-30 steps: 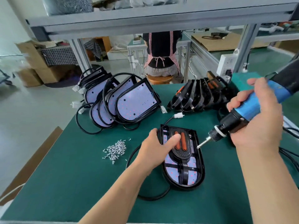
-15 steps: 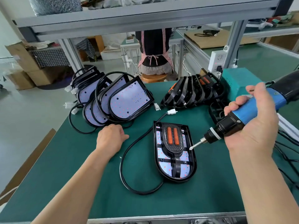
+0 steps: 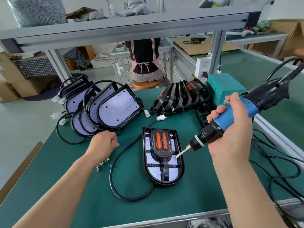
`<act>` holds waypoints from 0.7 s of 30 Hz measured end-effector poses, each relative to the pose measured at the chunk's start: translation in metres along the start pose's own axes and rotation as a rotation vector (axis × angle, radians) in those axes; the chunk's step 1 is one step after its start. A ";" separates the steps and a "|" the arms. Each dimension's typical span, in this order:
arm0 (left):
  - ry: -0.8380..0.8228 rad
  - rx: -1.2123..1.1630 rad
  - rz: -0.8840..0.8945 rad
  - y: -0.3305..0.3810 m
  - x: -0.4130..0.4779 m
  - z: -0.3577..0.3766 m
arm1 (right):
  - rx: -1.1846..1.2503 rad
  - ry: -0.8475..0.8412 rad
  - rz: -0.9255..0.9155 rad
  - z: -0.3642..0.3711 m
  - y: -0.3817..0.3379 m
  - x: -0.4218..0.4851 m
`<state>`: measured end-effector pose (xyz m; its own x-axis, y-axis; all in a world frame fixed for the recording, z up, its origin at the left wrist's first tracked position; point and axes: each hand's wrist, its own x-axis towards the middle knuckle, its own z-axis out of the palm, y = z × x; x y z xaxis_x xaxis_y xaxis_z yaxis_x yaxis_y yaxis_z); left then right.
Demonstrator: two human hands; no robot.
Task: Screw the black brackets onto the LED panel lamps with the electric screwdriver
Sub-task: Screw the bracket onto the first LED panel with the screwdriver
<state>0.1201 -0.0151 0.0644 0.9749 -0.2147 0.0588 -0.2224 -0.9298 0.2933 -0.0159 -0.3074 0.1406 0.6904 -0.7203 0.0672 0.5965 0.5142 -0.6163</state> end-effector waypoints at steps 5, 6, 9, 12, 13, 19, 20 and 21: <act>0.027 0.093 0.060 -0.004 -0.001 -0.001 | 0.007 0.030 0.000 -0.001 0.004 0.000; 0.072 0.019 0.055 -0.003 -0.002 -0.003 | 0.007 0.035 0.004 0.000 0.005 0.000; 0.152 -0.342 -0.008 0.020 -0.014 -0.015 | 0.024 0.038 0.012 0.008 0.008 0.004; 0.051 -0.871 -0.063 0.057 -0.032 -0.027 | 0.045 0.034 0.004 0.022 0.011 0.009; 0.007 -0.969 -0.049 0.067 -0.036 -0.027 | 0.053 0.034 -0.001 0.027 0.013 0.011; -0.102 -1.263 0.043 0.104 -0.050 -0.016 | 0.108 0.037 0.023 0.053 0.022 0.016; -0.110 -1.318 0.037 0.107 -0.051 -0.016 | 0.109 0.039 0.022 0.055 0.023 0.016; -0.123 -1.379 0.030 0.109 -0.051 -0.015 | 0.110 0.041 0.022 0.057 0.023 0.016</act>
<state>0.0461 -0.1004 0.1079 0.9469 -0.3209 0.0191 0.0151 0.1038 0.9945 0.0323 -0.2804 0.1722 0.6877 -0.7257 0.0212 0.6244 0.5763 -0.5273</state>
